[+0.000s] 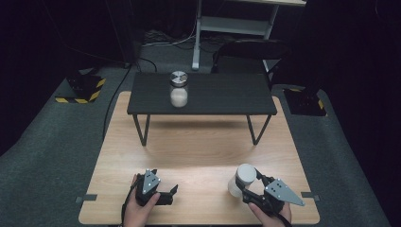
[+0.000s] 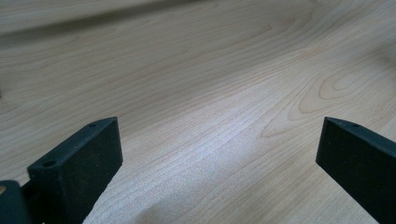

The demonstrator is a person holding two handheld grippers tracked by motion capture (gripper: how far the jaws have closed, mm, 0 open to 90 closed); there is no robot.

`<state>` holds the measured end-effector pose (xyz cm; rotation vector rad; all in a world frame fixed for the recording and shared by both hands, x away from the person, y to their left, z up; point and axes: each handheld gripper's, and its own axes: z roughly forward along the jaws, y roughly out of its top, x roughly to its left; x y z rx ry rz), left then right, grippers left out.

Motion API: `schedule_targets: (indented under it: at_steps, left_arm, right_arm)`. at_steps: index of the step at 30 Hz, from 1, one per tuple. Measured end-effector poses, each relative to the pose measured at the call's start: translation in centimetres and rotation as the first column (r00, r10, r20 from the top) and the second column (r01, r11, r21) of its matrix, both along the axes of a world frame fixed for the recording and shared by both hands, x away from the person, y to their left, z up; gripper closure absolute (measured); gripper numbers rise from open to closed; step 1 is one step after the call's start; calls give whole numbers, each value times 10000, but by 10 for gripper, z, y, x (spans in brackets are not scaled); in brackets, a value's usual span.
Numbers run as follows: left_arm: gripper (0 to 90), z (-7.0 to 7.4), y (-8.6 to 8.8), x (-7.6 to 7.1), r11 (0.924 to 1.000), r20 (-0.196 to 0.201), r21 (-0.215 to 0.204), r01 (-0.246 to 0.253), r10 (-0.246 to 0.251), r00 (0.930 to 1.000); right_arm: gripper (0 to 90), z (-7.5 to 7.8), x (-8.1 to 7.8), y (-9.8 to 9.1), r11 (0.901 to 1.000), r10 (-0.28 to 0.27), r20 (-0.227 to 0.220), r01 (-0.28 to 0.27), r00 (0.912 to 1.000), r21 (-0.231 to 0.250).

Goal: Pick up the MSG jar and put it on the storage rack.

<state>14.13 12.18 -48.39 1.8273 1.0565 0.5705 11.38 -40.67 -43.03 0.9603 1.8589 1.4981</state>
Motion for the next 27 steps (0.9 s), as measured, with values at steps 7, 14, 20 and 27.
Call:
schedule_targets:
  at_steps: [7, 14, 20, 27]
  left_arm:
    - [5, 1, -2, 0, 9999, -15, 106, -40, 40, 10000]
    - [5, 2, -4, 1, 9998, -54, 195, -25, 26, 10000]
    - [5, 2, -3, 1, 9999, -55, 161, -4, 5, 10000]
    - [5, 2, -2, 1, 9999, -95, 133, -16, 17, 10000]
  right_arm:
    - [342, 14, 12, 4, 9995, -286, 171, 285, 9994, 110]
    - [341, 26, 23, 11, 9989, -445, 219, 441, 9988, 163]
    - [341, 33, 32, 17, 9984, -526, 254, 521, 9983, 229]
    - [341, 41, 42, 22, 9978, -604, 213, 598, 9979, 282]
